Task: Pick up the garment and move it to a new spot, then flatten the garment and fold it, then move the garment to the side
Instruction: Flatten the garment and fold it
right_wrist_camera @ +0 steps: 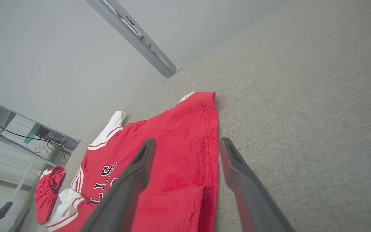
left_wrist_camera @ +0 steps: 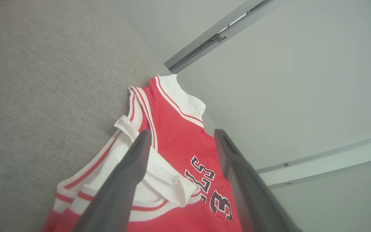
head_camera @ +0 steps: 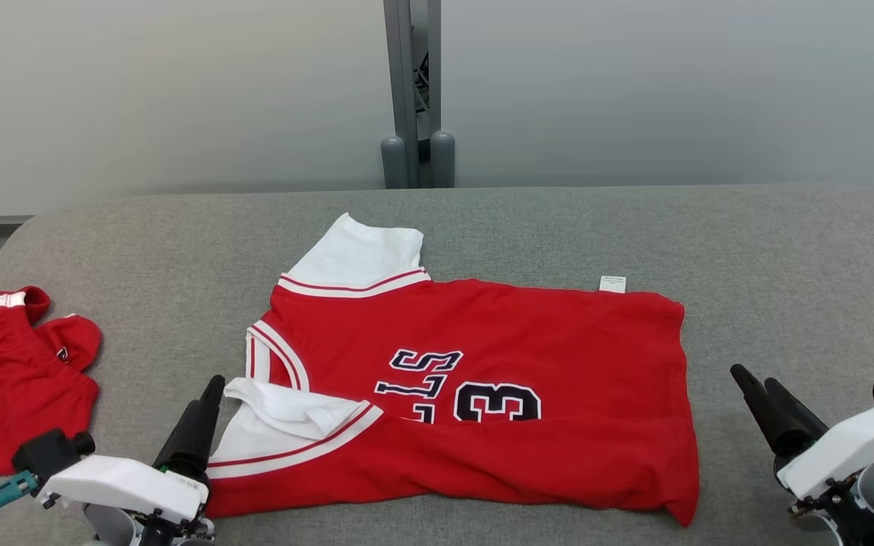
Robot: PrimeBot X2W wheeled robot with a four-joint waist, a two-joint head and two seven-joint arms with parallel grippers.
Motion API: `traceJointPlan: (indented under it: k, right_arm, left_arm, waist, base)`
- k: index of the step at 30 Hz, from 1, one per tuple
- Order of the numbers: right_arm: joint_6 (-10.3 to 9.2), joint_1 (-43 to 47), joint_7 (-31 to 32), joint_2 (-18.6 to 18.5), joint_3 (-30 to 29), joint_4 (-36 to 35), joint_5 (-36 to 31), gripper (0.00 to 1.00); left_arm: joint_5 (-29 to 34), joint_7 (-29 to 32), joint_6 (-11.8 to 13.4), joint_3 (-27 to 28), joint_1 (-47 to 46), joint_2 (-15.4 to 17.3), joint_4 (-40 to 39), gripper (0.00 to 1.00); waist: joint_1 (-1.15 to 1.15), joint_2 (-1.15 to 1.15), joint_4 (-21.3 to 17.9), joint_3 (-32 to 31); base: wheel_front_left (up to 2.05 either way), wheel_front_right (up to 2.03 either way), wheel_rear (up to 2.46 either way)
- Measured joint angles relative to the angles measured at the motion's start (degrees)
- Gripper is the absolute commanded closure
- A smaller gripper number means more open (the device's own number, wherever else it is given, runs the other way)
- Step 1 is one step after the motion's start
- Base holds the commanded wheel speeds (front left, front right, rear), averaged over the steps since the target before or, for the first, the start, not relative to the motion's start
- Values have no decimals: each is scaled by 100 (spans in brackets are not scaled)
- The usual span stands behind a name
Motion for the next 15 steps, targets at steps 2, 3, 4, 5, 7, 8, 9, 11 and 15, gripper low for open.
traceJointPlan:
  k: [2, 3, 4, 5, 7, 8, 9, 11, 15]
  right_arm:
    - [0, 119, -341, 48, 44, -53, -145, 0]
    - [0, 166, -515, 74, 60, -71, -238, 0]
    - [0, 216, -638, 105, 75, -90, -310, 0]
    - [0, 270, -733, 145, 91, -113, -394, 0]
    - [0, 369, -876, 246, 89, -160, -651, 0]
    - [0, 412, -913, 298, 57, -167, -790, 0]
    - [0, 464, -917, 356, -1, -166, -956, 0]
    - [1, 599, -936, 538, -419, -162, -1360, 0]
    - [1, 993, -944, 1020, -1150, -241, -2241, 0]
  left_arm:
    - [209, -364, 0, -14, 101, -21, -97, 0]
    - [314, -554, 0, -26, 151, -26, -134, 0]
    - [416, -756, 0, -43, 197, -33, -159, 0]
    - [558, -918, 0, -62, 242, -36, -170, 0]
    - [903, -1143, 0, -88, 305, -44, -137, 0]
    - [1104, -1200, -1, -82, 328, -51, -101, 0]
    - [1316, -1235, -1, -52, 360, -76, -54, 0]
    - [1791, -1252, -1, 290, 437, -222, 13, 0]
    - [3002, -1260, -9, 1132, 697, -753, -215, 0]
  waist:
    - [0, 0, 2, -59]
    - [0, 0, 4, -81]
    - [0, 0, 6, -100]
    - [0, 0, 8, -117]
    - [0, 0, 14, -145]
    - [0, 0, 17, -157]
    - [0, 0, 20, -169]
    - [0, 0, 26, -188]
    - [0, 0, 41, -208]
  base:
    - [0, 0, 0]
    - [0, 0, 0]
    - [0, 0, 0]
    - [0, 0, 0]
    - [0, 0, 0]
    - [0, 0, 0]
    - [0, 0, 0]
    - [0, 0, 0]
    - [0, 0, 0]
